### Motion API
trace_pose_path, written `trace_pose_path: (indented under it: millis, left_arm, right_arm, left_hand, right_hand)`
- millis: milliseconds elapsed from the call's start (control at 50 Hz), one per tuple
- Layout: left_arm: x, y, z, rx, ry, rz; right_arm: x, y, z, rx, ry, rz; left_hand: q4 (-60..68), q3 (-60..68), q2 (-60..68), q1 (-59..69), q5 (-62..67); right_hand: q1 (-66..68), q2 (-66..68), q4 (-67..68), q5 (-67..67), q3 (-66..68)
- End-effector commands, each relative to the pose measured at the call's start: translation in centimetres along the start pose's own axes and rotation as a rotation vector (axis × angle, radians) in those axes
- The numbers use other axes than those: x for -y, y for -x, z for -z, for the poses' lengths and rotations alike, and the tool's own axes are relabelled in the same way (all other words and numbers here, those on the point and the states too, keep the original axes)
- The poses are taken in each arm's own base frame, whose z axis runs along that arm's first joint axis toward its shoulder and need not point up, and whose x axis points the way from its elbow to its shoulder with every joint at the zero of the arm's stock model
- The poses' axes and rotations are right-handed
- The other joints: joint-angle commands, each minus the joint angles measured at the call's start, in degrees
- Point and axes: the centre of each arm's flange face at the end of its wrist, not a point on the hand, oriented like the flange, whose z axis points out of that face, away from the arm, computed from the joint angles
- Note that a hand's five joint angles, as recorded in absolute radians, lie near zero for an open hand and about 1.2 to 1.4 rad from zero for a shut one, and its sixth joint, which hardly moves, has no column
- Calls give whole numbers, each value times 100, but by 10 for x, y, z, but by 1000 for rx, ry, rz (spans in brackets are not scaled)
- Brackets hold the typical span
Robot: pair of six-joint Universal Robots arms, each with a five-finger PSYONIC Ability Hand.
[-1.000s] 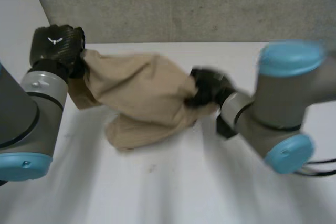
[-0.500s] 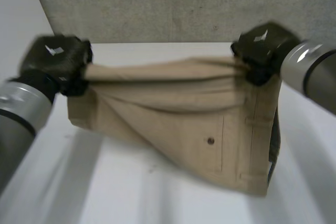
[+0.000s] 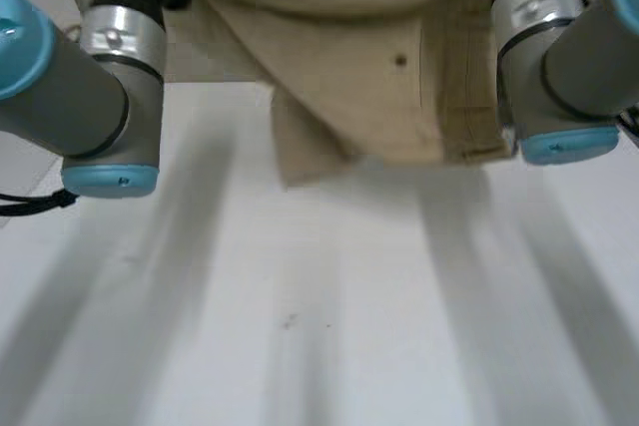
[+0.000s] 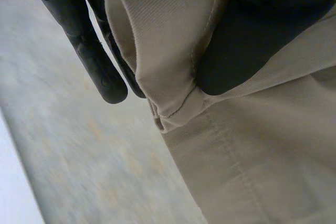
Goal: Fold the shorts.
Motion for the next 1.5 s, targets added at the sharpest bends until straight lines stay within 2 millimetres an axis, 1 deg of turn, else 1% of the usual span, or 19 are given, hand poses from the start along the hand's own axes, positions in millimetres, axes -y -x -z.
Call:
trace_pose_path:
  millis: [20,80,140,160,200,220,280,400,460,520,540,640,740,860,980,1080,1160,1340,1500]
  left_arm:
    - [-5,-2,49,-30,99,-6]
    - [-12,-5,78,-79,206,-21]
    - [-15,-5,92,-102,255,-25]
    - [-18,-6,113,-135,322,-29]
    - [-18,-7,120,-144,342,-28]
    - [-24,-9,139,-174,399,-26]
    - [-32,-13,155,-200,449,-18]
    - [-61,-29,177,-257,560,-14]
    - [-73,-35,178,-271,585,-17]
    - [-77,-38,175,-276,587,-25]
    - [-82,-40,172,-276,590,-29]
    - [-87,-41,157,-259,570,-26]
    - [-86,-32,144,-224,552,-27]
    - [-80,-18,141,-194,544,-30]
    - [-68,-12,149,-202,540,-26]
    - [-74,-11,155,-213,560,-28]
    - [-83,-12,158,-217,588,-33]
    - [-92,-13,160,-218,608,-36]
    - [-97,-9,159,-214,621,-38]
  right_arm:
    - [11,-9,37,132,158,-3]
    - [4,-6,57,230,287,-8]
    - [0,0,78,331,407,-17]
    - [-1,1,83,354,430,-20]
    - [-2,4,91,398,476,-26]
    - [-4,6,95,419,501,-29]
    - [-12,13,108,494,575,-43]
    - [-59,50,126,630,716,-113]
    - [-75,63,130,646,754,-151]
    - [-86,70,130,641,779,-179]
    - [-93,74,129,626,787,-200]
    - [-108,70,118,522,785,-274]
    - [-110,58,111,446,776,-331]
    - [-65,11,107,361,700,-378]
    - [-41,-6,127,357,692,-384]
    - [-27,-8,160,397,711,-388]
    - [-27,-4,177,426,740,-391]
    - [-47,3,187,403,731,-391]
    - [-91,32,200,450,865,-412]
  left_hand:
    - [1074,1176,1130,1518,1514]
    - [1074,1176,1130,1518,1514]
    - [1074,1176,1130,1518,1514]
    - [1074,1176,1130,1518,1514]
    - [1074,1176,1130,1518,1514]
    - [993,1095,1049,1437,1433]
    - [757,860,813,1202,1198]
    - [-570,-468,-515,-126,-130]
    - [-2162,-2060,-2106,-1718,-1721]
    - [-3093,-2991,-3037,-2649,-2652]
    - [-3512,-3410,-3456,-3068,-3071]
    - [-3802,-3700,-3746,-3358,-3361]
    - [-3853,-3750,-3797,-3408,-3412]
    - [-3869,-3767,-3814,-3425,-3429]
    - [-3869,-3767,-3814,-3425,-3429]
    - [-3853,-3751,-3797,-3409,-3412]
    - [-3853,-3750,-3797,-3408,-3412]
    - [-3819,-3717,-3763,-3375,-3378]
    - [-3785,-3683,-3729,-3341,-3345]
  right_hand:
    - [2505,1283,1169,1486,1251]
    - [2505,1283,1169,1486,1251]
    - [2505,1283,1169,1486,1251]
    - [2505,1283,1169,1486,1251]
    - [2505,1283,1169,1486,1251]
    - [2505,1283,1169,1486,1251]
    - [2505,1283,1169,1486,1251]
    - [2505,1283,1169,1486,1251]
    - [2411,1189,1076,1392,1157]
    - [382,-840,-953,-637,-871]
    - [-1024,-2247,-2360,-2043,-2278]
    - [-3459,-4681,-4794,-4478,-4713]
    - [-3595,-4818,-4931,-4614,-4849]
    - [-3495,-4717,-4830,-4513,-4748]
    - [-3041,-4264,-4377,-4060,-4295]
    - [-2486,-3708,-3821,-3505,-3739]
    - [-2451,-3674,-3787,-3470,-3705]
    - [-2435,-3657,-3770,-3454,-3688]
    - [-2367,-3590,-3703,-3386,-3621]
